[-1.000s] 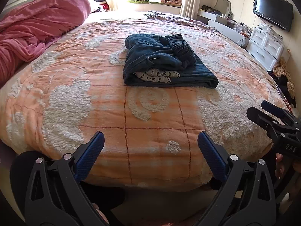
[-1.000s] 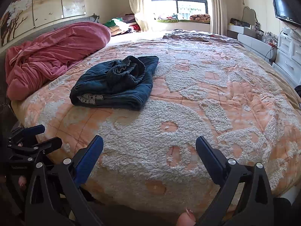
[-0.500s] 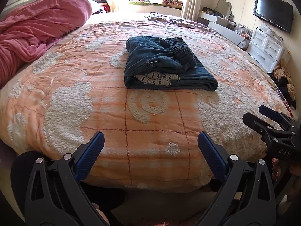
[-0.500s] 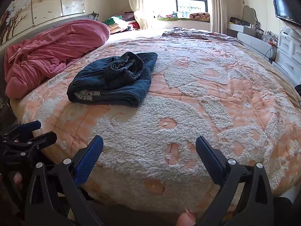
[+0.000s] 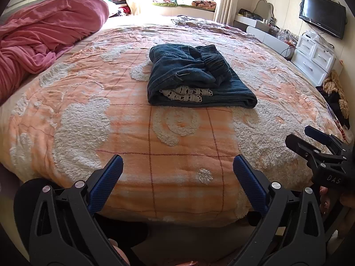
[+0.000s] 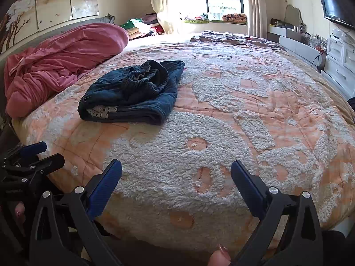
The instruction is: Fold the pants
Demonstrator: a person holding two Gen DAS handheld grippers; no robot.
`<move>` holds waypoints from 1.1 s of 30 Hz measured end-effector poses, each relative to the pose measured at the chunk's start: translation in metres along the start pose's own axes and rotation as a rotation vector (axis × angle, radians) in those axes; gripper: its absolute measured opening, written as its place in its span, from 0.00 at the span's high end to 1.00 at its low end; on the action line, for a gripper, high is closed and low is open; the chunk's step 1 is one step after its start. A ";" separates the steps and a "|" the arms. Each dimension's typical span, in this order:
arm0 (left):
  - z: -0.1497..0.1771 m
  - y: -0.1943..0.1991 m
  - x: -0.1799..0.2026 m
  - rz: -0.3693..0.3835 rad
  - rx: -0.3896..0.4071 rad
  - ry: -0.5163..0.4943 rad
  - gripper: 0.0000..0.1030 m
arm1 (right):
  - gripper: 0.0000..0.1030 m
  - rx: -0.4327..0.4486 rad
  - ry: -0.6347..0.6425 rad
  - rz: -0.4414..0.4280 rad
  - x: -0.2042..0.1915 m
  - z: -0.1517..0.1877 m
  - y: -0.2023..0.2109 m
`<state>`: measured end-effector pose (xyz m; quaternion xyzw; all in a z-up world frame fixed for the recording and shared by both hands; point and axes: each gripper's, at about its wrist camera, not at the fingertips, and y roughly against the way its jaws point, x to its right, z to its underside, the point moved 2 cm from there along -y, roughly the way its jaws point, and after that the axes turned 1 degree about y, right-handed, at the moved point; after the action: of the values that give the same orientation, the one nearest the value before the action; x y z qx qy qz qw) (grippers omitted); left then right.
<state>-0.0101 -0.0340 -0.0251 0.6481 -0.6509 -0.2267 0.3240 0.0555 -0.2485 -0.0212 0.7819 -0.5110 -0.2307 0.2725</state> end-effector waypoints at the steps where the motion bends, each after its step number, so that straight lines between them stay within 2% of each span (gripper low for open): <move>1: -0.001 0.001 -0.001 0.000 0.000 0.000 0.09 | 0.05 0.000 -0.002 0.000 0.000 0.000 0.000; 33: -0.003 0.005 0.001 0.000 0.006 0.002 0.09 | 0.05 -0.004 -0.019 0.003 0.003 0.000 0.001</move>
<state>-0.0113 -0.0342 -0.0197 0.6493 -0.6513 -0.2238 0.3228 0.0561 -0.2518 -0.0212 0.7783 -0.5145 -0.2386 0.2695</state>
